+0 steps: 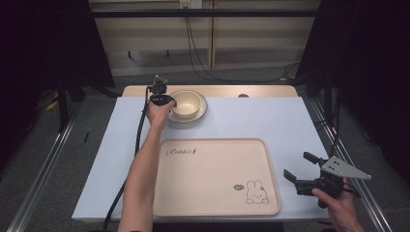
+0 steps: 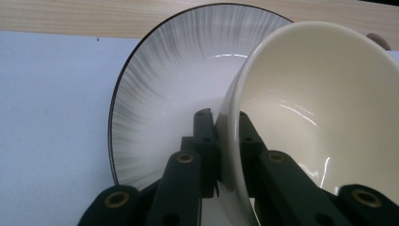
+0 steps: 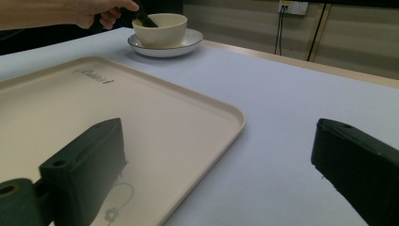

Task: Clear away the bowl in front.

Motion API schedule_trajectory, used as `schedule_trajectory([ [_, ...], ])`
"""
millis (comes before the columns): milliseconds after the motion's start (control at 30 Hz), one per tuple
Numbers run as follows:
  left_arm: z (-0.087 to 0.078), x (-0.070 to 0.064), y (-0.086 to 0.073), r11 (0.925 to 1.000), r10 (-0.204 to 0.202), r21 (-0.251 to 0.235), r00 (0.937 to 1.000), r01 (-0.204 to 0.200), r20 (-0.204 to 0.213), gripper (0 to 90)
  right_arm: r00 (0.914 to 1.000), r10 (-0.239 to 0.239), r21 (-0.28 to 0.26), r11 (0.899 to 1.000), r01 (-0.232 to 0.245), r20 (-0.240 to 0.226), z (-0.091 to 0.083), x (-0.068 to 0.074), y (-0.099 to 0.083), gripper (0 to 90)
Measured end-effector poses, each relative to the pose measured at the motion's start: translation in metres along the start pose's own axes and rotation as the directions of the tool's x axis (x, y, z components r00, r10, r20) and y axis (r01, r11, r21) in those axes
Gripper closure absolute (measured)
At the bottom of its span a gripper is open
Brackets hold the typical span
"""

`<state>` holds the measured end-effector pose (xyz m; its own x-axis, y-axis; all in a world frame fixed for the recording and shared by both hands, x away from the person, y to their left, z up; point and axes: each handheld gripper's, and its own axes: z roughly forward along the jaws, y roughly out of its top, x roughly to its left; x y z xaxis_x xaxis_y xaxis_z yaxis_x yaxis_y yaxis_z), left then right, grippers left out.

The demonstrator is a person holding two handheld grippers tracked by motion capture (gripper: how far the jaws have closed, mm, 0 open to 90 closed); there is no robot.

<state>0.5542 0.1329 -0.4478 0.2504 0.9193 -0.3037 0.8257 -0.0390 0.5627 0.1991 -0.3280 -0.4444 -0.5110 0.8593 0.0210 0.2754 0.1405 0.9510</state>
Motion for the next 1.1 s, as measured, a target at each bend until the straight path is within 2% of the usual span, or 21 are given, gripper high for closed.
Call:
schedule_trajectory([
  [200, -0.006, -0.001, 0.002, 0.9998, 0.018, -0.012, 0.9995, -0.018, -0.024, 83.3, 1.0, -0.006, -0.007, 1.0, 0.006, -0.005, 0.0, 0.0, 0.0, 0.4],
  [233, -0.006, -0.001, 0.001, 0.9998, 0.007, -0.017, 0.9998, -0.007, -0.02, 83.3, 1.0, -0.003, -0.005, 1.0, 0.003, -0.007, -0.001, 0.0, 0.0, 0.4],
  [333, -0.007, 0.0, 0.001, 0.9998, 0.014, -0.012, 0.9997, -0.014, -0.02, 83.3, 1.0, 0.007, -0.013, 1.0, -0.007, 0.003, 0.0, -0.001, 0.0, 0.6],
  [467, -0.01, 0.0, 0.002, 0.9997, -0.01, -0.021, 0.9999, 0.01, -0.006, 83.3, 1.0, -0.005, -0.006, 1.0, 0.005, 0.003, 0.0, 0.0, 0.0, 0.4],
  [633, -0.015, 0.0, 0.003, 0.9995, -0.01, -0.031, 0.9999, 0.01, -0.003, 83.3, 0.9999, -0.005, -0.019, 1.0, 0.005, 0.014, 0.0, 0.0, 0.0, 0.3],
  [667, -0.016, 0.001, 0.003, 0.9995, 0.0, -0.032, 1.0, 0.0, -0.002, 83.3, 0.9999, -0.005, -0.02, 1.0, 0.005, 0.012, 0.0, 0.001, 0.0, 0.3],
  [733, -0.02, 0.001, 0.002, 0.9989, -0.017, -0.043, 0.9998, 0.017, 0.008, 83.3, 0.9999, -0.005, -0.024, 1.0, 0.006, 0.014, 0.0, 0.001, 0.0, 0.3],
  [967, -0.03, 0.002, 0.003, 0.9983, -0.004, -0.057, 1.0, 0.004, 0.009, 83.3, 0.9999, -0.008, -0.024, 1.0, 0.009, 0.01, 0.0, 0.001, 0.0, 0.3],
  [1067, -0.04, 0.004, 0.005, 0.9981, 0.009, -0.062, 0.9999, -0.008, 0.012, 83.3, 0.9998, -0.001, -0.034, 0.999, 0.002, 0.021, -0.001, 0.0, 0.0, 0.3],
  [1100, -0.041, 0.004, 0.005, 0.9975, 0.001, -0.071, 0.9999, 0.0, 0.014, 83.3, 0.9998, -0.001, -0.036, 0.999, 0.002, 0.022, -0.002, 0.0, 0.0, 0.3],
])
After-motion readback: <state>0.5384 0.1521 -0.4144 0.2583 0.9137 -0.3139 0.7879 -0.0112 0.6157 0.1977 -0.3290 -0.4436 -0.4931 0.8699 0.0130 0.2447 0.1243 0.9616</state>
